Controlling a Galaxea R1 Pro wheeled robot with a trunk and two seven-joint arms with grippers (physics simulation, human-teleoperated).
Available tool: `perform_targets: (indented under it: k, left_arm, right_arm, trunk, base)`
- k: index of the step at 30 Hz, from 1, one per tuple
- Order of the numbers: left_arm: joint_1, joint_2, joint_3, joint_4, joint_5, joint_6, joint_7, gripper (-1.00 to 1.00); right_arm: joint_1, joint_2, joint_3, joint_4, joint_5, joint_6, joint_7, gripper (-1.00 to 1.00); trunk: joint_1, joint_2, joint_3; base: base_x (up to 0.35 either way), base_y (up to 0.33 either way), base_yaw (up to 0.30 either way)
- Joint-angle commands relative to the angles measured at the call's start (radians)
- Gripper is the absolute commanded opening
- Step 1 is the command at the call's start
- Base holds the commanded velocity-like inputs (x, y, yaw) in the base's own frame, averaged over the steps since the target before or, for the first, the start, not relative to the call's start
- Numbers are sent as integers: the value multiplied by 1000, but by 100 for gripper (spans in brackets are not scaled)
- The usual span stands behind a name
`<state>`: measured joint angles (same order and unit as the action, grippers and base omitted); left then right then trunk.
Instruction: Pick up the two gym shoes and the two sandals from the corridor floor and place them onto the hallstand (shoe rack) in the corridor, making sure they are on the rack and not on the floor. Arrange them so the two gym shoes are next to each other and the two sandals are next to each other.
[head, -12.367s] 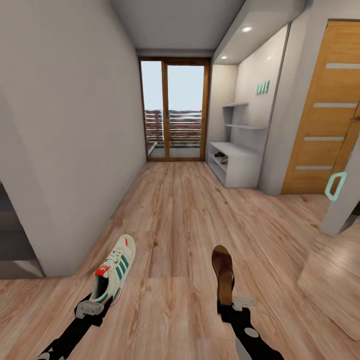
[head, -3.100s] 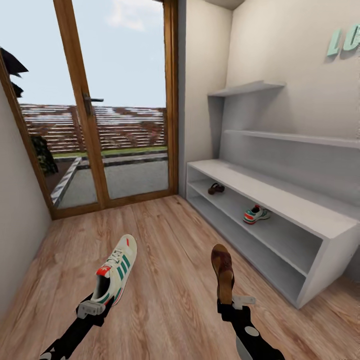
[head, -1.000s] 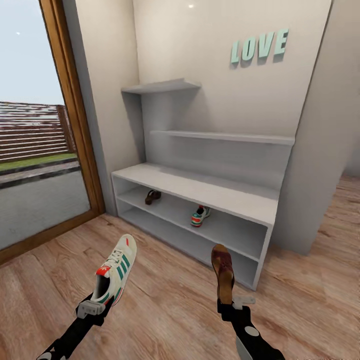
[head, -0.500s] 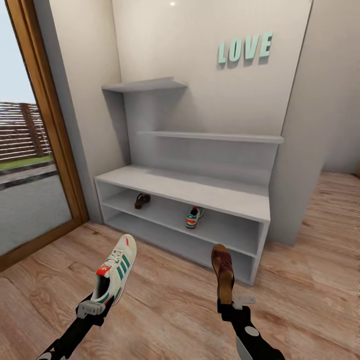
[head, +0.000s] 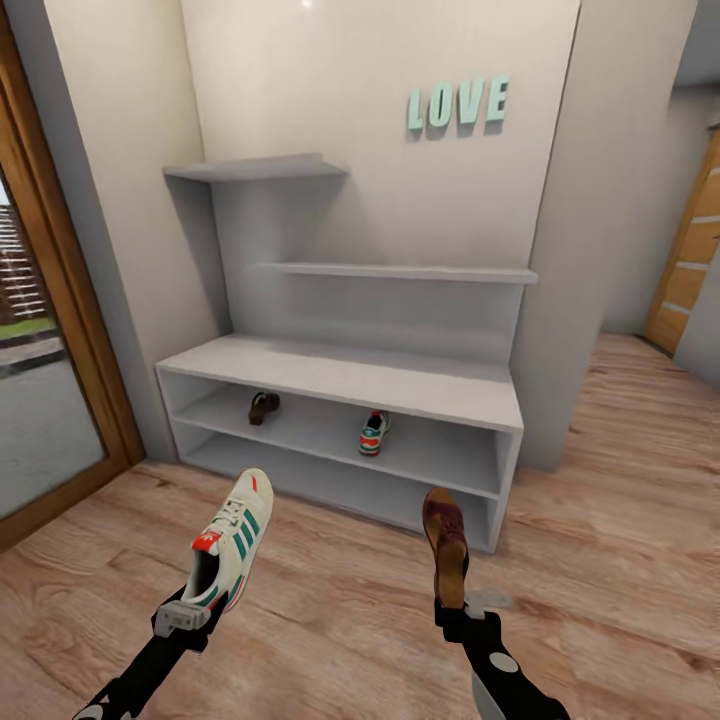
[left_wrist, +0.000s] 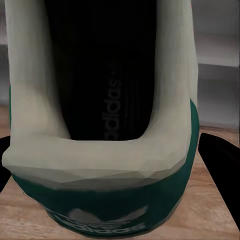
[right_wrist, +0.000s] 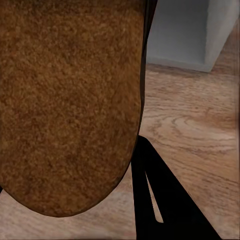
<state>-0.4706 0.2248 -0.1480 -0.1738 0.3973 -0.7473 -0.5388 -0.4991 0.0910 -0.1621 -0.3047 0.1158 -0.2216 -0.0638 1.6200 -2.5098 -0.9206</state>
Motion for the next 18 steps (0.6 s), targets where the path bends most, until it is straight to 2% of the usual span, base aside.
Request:
perform_targets:
  k: [1, 18]
  left_arm:
    - [0, 1, -7, 0, 11, -1, -4, -100]
    - [0, 1, -7, 0, 11, -1, -4, -100]
  right_arm:
    - [-1, 1, -7, 1, 7, -2, -2, -100]
    - [-1, 1, -7, 1, 7, -2, -2, -100]
  trunk:
    - [0, 0, -1]
    - [0, 0, -1]
  base:
    - [0, 248, -267]
    - [70, 261, -266]
